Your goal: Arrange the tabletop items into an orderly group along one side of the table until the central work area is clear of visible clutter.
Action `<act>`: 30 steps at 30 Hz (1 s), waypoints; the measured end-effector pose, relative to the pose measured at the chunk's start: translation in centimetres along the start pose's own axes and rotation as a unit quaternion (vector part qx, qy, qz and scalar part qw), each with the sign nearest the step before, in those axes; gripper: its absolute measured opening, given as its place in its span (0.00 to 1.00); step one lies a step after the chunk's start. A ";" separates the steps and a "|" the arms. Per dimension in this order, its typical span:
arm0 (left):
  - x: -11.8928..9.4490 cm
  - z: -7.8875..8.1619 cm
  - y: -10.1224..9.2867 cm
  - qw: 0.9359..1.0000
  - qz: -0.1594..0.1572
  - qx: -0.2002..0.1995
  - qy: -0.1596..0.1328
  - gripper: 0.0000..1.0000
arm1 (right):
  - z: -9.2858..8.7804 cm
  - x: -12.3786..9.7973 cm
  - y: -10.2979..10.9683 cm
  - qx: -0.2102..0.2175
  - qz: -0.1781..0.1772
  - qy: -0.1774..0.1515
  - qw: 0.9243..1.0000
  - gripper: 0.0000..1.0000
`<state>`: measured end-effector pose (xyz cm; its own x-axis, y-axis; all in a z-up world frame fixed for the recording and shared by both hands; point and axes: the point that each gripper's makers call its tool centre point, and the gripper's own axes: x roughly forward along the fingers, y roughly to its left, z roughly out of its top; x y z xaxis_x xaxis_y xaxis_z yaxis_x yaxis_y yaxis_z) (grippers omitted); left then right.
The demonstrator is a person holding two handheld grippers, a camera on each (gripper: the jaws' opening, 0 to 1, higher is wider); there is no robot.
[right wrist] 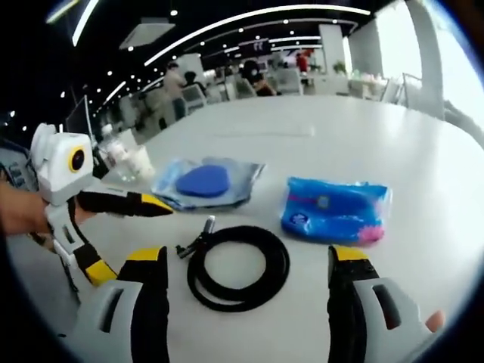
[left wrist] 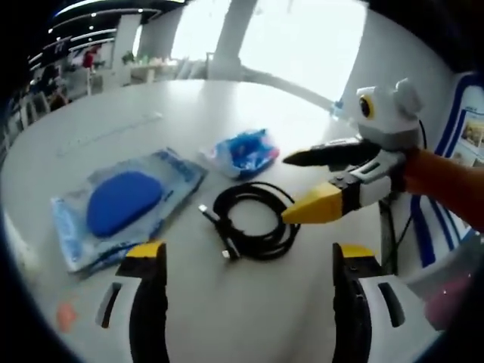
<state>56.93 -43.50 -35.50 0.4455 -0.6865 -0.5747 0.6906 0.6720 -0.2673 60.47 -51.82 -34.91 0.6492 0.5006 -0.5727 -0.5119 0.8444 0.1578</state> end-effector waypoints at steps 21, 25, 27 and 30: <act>-7.8 0.4 -0.7 0.998 0.001 0.000 -0.063 0.95 | 1.6 -3.7 4.1 -0.029 0.010 -0.039 0.999 0.90; -10.4 0.7 -0.3 0.996 0.017 -0.001 -0.086 0.95 | 2.1 -4.5 5.2 -0.031 0.009 -0.051 0.998 0.90; -11.8 0.5 -0.1 0.995 0.025 -0.003 -0.095 0.96 | 2.3 -4.8 5.8 -0.034 0.010 -0.055 0.998 0.90; -13.8 0.2 0.2 0.993 0.039 -0.016 -0.110 0.96 | 2.5 -5.4 6.7 -0.034 0.010 -0.065 0.997 0.91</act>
<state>51.02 -33.88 -27.47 0.6121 -0.6743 -0.4131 0.6333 0.7308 -0.2547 54.95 -48.42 -28.78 0.7036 0.5410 -0.4607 -0.5594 0.8215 0.1103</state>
